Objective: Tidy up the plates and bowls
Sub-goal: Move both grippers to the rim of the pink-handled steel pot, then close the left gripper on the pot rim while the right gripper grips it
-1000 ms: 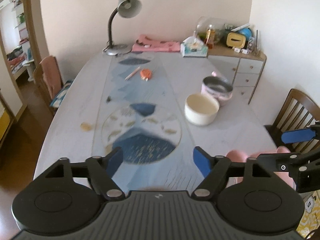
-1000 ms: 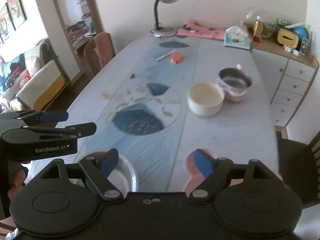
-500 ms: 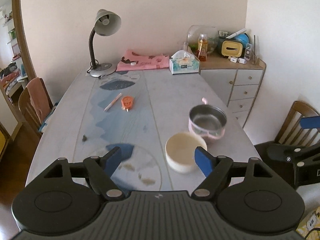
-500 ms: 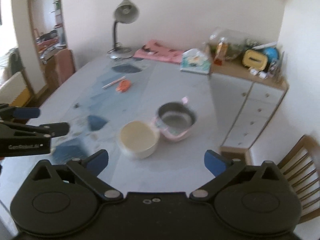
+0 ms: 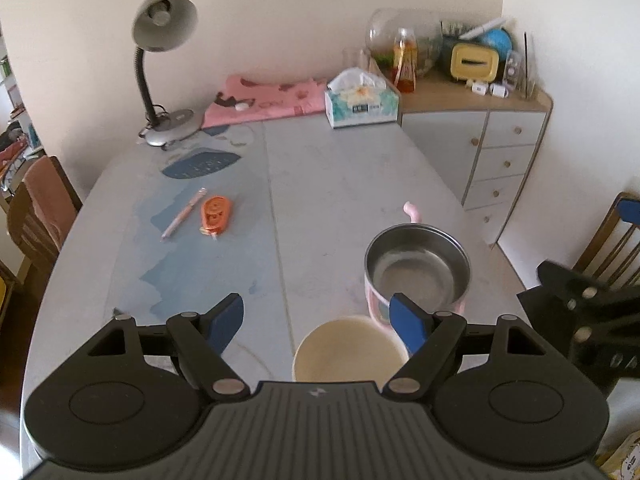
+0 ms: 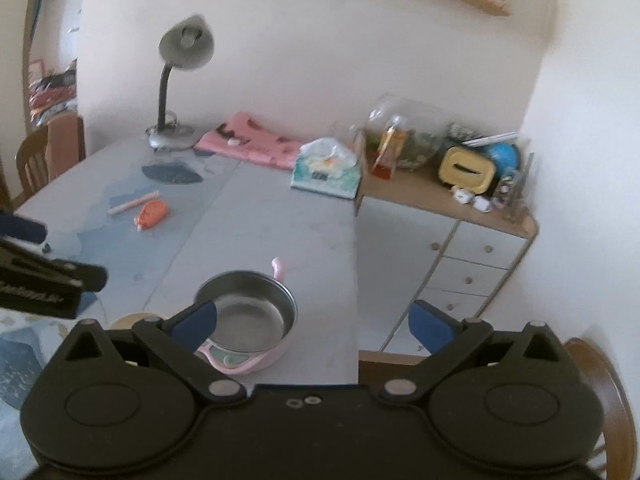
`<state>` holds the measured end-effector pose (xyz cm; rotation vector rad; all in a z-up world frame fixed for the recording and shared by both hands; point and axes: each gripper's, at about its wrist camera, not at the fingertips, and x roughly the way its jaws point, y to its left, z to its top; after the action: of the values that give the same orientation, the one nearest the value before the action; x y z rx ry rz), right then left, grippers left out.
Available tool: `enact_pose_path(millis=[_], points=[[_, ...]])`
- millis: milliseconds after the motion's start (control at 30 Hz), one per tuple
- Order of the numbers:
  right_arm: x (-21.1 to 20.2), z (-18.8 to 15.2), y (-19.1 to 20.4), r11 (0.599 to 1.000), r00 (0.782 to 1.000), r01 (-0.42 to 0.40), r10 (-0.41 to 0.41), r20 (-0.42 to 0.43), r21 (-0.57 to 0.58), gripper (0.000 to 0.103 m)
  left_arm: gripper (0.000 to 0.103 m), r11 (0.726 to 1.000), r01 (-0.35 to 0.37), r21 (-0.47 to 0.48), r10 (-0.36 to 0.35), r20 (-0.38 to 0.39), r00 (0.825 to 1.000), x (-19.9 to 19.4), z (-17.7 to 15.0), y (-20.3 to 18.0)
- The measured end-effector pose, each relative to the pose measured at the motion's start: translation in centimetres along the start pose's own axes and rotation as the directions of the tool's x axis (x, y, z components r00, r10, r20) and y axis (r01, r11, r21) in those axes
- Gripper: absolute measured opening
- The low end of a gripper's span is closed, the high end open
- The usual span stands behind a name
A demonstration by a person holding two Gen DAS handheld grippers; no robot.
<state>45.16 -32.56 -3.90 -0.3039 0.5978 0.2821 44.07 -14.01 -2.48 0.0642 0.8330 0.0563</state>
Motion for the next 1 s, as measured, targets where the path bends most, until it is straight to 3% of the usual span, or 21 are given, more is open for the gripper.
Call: enact_pose_path(millis=[100,267,600,833,1000], points=[[2.3,0.0,-0.1,1.000,1.000,0.011,-0.011,-0.026,-0.020,0.103,0.080,1.000,0.008,-0.002,-0.008,-0.031,0.999,2.7,1.1,-0.6],[6.2,0.0,-0.6,0.999,0.994,-0.043,0.042,-0.097,-0.010,0.100,0.080,1.000,0.002,-0.008,-0.002,-0.083,0.997,6.6,2.5,-1.7],[12.2,-0.3,-1.6,0.987,0.963,-0.104,0.131,-0.235,0.123,0.076,0.080,0.999,-0.011,-0.048,0.002,-0.183,0.983,13.0,3.3,-2.7],[15.0,-0.8,-2.3,0.952,0.921,-0.160,0.239,-0.306,0.262,0.051,0.059,0.999,0.010,-0.047,-0.019,-0.207,0.978,15.3,3.5,-3.5],[16.2,-1.3,-2.6,0.937,0.899,-0.165,0.272,-0.344,0.309,0.034,0.045,0.998,0.024,-0.050,-0.035,-0.228,0.973,16.5,3.6,-4.0]])
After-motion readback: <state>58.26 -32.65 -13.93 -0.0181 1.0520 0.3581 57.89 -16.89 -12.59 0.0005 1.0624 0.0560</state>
